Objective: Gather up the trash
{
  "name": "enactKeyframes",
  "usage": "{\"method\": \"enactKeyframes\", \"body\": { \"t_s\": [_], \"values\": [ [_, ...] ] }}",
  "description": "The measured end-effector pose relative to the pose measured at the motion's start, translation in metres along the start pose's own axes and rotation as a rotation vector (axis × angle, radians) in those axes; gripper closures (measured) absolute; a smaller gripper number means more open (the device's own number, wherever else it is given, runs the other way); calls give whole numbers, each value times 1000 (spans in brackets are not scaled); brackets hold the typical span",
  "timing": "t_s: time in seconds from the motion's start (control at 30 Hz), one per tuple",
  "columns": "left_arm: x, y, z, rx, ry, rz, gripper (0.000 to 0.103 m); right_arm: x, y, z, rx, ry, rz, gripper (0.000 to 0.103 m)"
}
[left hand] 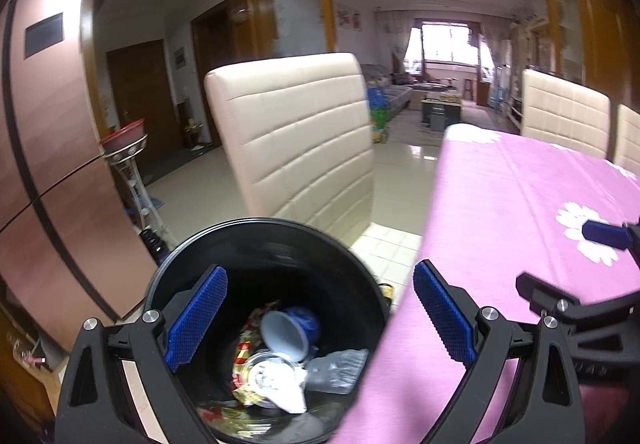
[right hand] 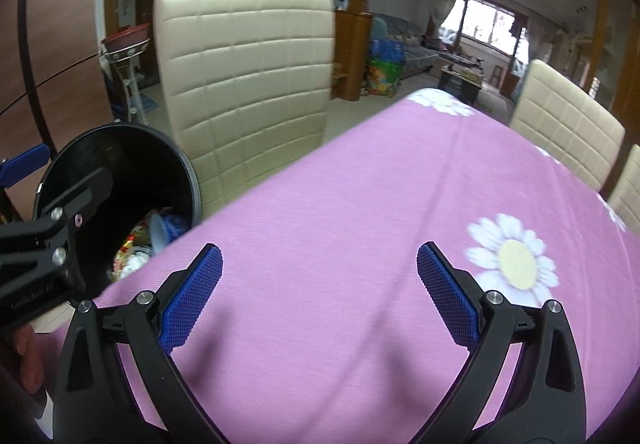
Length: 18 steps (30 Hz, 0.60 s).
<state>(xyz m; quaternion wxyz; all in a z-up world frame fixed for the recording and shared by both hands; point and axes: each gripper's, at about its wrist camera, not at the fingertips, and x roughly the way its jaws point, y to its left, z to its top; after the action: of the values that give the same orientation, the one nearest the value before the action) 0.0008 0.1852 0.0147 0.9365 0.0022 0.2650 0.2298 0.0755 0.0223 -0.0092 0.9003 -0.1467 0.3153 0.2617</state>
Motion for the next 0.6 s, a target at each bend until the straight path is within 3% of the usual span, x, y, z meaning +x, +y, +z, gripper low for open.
{"method": "enactKeyframes", "body": {
  "t_s": [0.6],
  "values": [
    [-15,-97,1,129,2,-209,11,-31,-116,-38,198,20,-135,6]
  ]
}}
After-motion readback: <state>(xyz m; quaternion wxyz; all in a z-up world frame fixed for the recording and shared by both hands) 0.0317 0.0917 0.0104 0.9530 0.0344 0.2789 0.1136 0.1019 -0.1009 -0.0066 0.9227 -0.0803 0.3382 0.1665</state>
